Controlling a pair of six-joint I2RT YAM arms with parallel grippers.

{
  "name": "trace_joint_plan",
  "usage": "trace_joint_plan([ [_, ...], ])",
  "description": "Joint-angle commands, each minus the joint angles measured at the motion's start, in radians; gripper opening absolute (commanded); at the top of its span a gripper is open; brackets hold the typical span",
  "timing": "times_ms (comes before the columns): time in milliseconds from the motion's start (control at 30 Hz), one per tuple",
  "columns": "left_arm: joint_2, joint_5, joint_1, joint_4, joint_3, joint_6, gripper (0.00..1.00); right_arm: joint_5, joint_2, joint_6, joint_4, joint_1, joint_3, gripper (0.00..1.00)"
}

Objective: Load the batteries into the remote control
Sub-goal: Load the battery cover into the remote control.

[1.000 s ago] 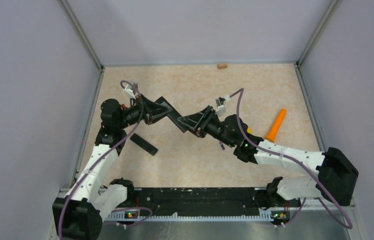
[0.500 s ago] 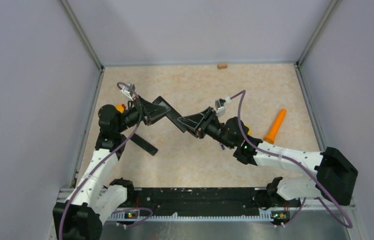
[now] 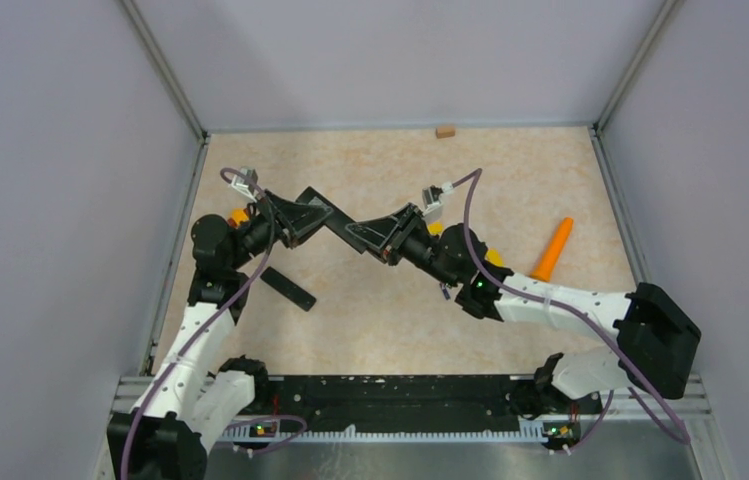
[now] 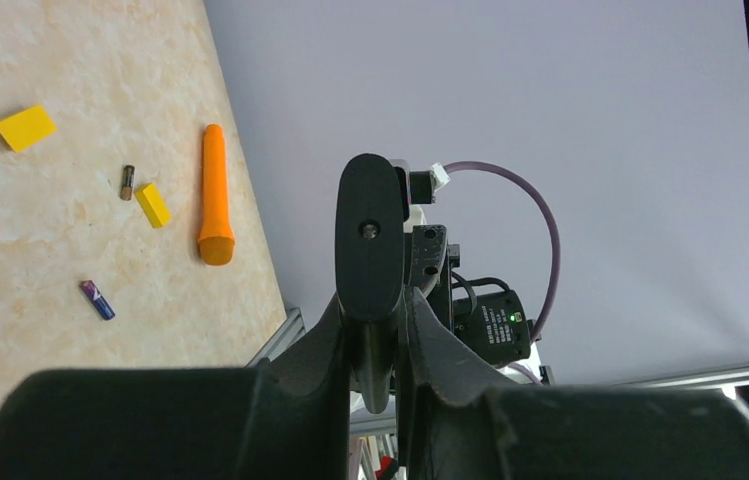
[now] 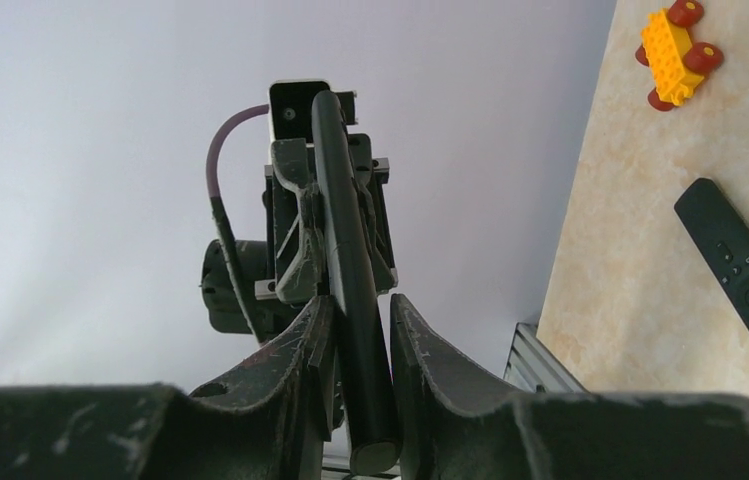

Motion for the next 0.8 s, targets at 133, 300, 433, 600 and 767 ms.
trace_joint_plan([
  [133, -0.047, 0.173, -0.041, 0.091, 0.034, 0.010, 0.00, 0.007, 0.082, -0.061, -0.065, -0.012, 0.073, 0.23],
  [300, -0.038, 0.143, -0.040, -0.024, 0.076, 0.124, 0.00, -0.082, 0.070, -0.143, -0.009, -0.038, 0.039, 0.32],
  [433, -0.012, 0.107, -0.039, -0.109, 0.108, 0.215, 0.00, -0.166, 0.023, -0.231, 0.039, -0.060, -0.010, 0.52],
  [600, 0.023, 0.117, -0.037, -0.085, 0.112, 0.230, 0.00, -0.299, -0.102, -0.316, 0.125, -0.111, -0.097, 0.72],
  [767, 0.027, 0.160, -0.037, -0.078, 0.115, 0.262, 0.00, -0.393, -0.211, -0.545, -0.076, -0.121, -0.036, 0.88],
])
